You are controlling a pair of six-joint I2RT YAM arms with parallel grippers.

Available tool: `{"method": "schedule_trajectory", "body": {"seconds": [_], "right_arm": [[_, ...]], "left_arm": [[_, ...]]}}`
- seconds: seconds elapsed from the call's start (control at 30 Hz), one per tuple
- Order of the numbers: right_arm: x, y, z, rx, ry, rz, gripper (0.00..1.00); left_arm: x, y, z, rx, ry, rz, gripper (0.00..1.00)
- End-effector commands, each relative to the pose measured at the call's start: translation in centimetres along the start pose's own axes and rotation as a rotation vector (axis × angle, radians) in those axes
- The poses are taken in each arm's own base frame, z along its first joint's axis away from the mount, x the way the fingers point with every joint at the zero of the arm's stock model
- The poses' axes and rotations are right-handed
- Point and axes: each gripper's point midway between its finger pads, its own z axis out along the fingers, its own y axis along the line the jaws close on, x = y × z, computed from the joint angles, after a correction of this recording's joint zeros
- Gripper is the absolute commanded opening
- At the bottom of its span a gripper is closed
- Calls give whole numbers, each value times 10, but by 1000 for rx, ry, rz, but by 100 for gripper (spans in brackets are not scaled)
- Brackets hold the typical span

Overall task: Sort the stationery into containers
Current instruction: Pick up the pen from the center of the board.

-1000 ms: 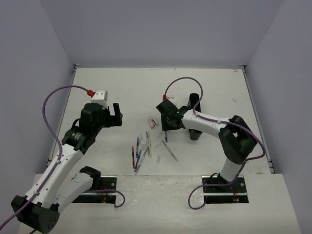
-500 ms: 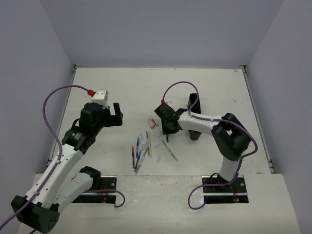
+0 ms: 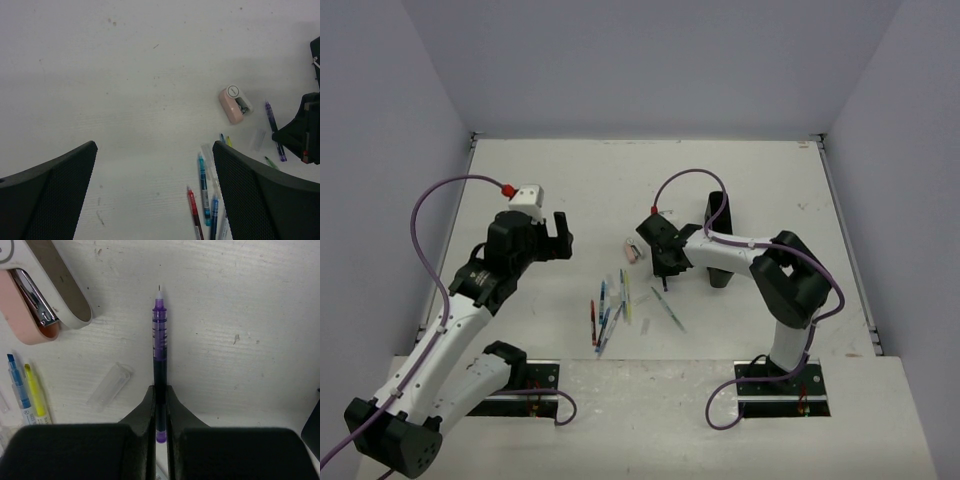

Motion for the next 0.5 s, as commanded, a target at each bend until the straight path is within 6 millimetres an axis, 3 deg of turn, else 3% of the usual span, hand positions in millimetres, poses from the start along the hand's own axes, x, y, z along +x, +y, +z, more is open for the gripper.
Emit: {"method": "schedule_trajectory", "body": {"seconds": [0.0,0.1,0.2,0.3,0.4,0.47], "right_arm": [[-5,-21,-23,61,-57,3,0],[-28,-31,-58,51,-165,7,0],[-50,-37,-102,-34,-264,46,0],[-69,-47,-163,-130,-409,87,0],[-79,-61,-206,-177,-522,113,0],[-82,-75,-237,-200,-603,133,0]], "left_arm": [[-24,-15,5,36,-2,-9,100],[-33,-38,12,47,30,16,100],[-37,-80,18,67,59,63,100],[-20,-124,34,122,134,88,100],[-12,-158,43,171,157,116,100],[14,-184,58,193,225,170,97]]}}
